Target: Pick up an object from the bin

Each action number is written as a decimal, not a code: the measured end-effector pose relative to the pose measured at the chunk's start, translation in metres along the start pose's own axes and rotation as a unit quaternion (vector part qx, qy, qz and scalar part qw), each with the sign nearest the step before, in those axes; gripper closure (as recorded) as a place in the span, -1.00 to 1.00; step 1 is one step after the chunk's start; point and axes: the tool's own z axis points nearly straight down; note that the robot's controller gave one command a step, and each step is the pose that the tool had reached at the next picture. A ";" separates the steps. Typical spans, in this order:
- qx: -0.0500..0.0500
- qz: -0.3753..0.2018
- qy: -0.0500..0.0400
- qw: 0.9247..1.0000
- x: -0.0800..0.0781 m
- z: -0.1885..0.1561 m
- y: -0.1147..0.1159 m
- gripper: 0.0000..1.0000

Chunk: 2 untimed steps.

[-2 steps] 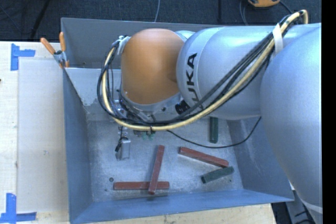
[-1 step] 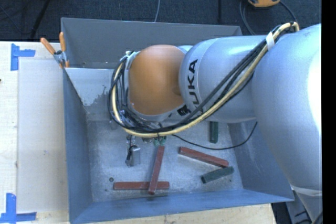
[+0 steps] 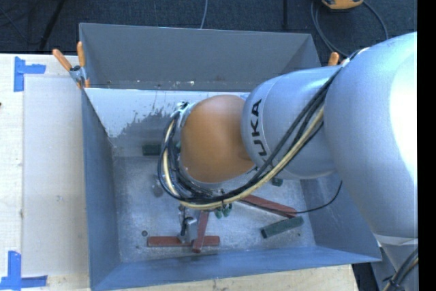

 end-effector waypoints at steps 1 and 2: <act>0.000 0.020 0.002 1.000 0.011 0.013 0.006 -1.00; 0.000 0.002 -0.002 1.000 0.047 0.013 0.028 1.00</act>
Offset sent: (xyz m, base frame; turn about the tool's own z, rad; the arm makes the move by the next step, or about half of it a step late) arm -0.0555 0.0074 -0.0149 -0.0023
